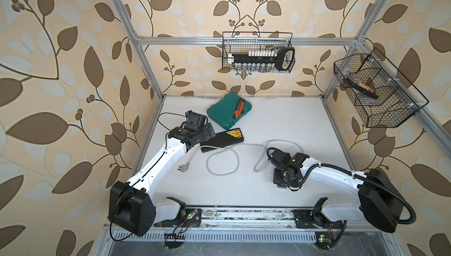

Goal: Unwrap the cord wrapped around the power strip
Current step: Place the power strip at the center of the board, then reset both arms

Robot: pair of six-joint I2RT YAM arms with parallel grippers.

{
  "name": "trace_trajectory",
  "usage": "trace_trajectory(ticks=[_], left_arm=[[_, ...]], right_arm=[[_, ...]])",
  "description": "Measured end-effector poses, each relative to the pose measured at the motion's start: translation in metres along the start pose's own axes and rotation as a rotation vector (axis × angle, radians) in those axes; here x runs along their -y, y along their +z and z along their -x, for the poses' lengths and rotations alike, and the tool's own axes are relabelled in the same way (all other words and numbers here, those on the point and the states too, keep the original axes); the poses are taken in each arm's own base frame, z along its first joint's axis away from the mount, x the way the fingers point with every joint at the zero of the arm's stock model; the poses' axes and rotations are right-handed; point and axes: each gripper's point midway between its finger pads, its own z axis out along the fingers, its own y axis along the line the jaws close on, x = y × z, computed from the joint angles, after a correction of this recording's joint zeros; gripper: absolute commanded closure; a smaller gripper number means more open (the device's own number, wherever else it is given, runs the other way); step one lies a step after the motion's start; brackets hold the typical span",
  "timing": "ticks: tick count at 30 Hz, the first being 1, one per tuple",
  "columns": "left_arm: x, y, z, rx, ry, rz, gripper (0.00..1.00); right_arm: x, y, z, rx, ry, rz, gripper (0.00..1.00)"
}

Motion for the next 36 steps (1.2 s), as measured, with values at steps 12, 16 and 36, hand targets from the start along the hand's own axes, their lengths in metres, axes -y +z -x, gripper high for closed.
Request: trace_trajectory(ticks=[12,16,36], left_arm=[[-0.019,-0.009,0.022,0.097,-0.032,0.065,0.01],[-0.031,-0.024,0.036,0.188,-0.053,0.098,0.01],[-0.131,0.052,0.020,0.342,0.131,0.326,0.01]], right_arm=[[0.008,-0.038,0.020,0.136,0.048,0.032,0.01],[0.008,-0.110,0.067,0.367,0.082,0.138,0.01],[0.115,-0.041,0.228,0.875,-0.004,-0.132,0.01]])
